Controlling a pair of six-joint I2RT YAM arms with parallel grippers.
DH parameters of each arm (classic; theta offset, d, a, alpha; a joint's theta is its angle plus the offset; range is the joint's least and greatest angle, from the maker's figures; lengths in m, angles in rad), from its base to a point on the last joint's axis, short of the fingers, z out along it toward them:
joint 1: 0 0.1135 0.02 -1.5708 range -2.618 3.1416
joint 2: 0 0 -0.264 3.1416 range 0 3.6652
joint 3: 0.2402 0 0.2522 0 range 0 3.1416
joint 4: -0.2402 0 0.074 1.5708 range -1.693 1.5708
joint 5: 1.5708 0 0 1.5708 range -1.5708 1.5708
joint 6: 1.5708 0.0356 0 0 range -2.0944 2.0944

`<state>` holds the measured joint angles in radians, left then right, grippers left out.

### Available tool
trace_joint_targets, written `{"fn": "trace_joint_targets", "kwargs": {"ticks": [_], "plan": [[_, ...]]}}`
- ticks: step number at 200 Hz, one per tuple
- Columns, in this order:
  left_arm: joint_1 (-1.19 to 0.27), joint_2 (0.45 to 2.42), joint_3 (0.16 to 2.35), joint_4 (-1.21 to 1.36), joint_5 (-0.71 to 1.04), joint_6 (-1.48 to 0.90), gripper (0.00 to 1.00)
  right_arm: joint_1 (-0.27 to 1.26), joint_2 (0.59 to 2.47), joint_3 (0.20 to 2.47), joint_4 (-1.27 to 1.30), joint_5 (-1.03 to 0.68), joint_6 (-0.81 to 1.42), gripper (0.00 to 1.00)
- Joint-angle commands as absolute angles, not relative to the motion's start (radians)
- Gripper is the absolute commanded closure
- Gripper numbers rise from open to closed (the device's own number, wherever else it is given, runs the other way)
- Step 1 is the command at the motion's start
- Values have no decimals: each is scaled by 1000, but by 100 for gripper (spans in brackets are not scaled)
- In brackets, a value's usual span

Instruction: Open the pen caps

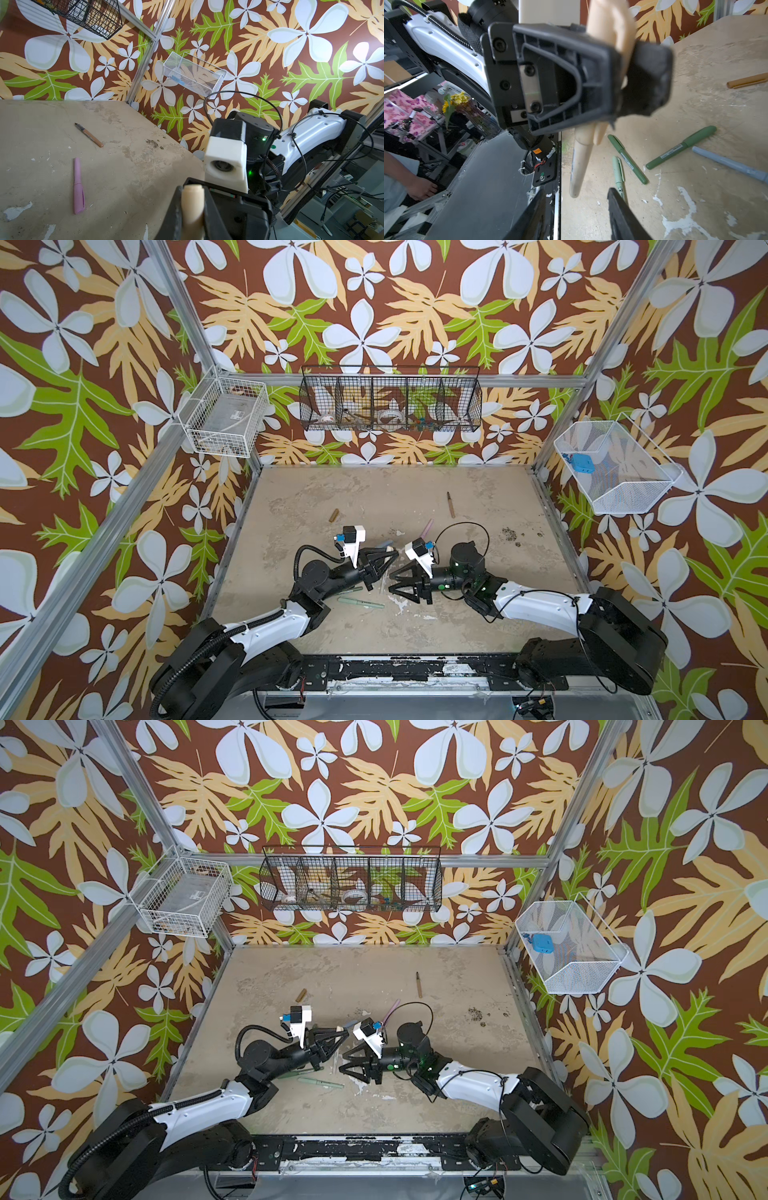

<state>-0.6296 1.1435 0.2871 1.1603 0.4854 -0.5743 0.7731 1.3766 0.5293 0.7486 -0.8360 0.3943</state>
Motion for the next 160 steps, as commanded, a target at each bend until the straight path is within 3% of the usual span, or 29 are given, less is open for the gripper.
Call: {"fn": "trace_joint_targets", "kwargs": {"ticks": [1, 59, 105, 130, 160], "plan": [[-630, 1150, 287, 1247, 516, -596, 96, 776, 1395, 544, 851, -880, 450, 58], [-630, 1159, 280, 1272, 522, -601, 95, 801, 1458, 582, 902, -902, 480, 71], [-630, 1160, 278, 1275, 517, -599, 92, 809, 1463, 591, 916, -895, 476, 90], [-630, 1150, 270, 1268, 494, -599, 80, 809, 1447, 587, 880, -886, 449, 100], [-630, 1077, 273, 1154, 424, -550, 59, 810, 1395, 606, 693, -814, 332, 100]]}}
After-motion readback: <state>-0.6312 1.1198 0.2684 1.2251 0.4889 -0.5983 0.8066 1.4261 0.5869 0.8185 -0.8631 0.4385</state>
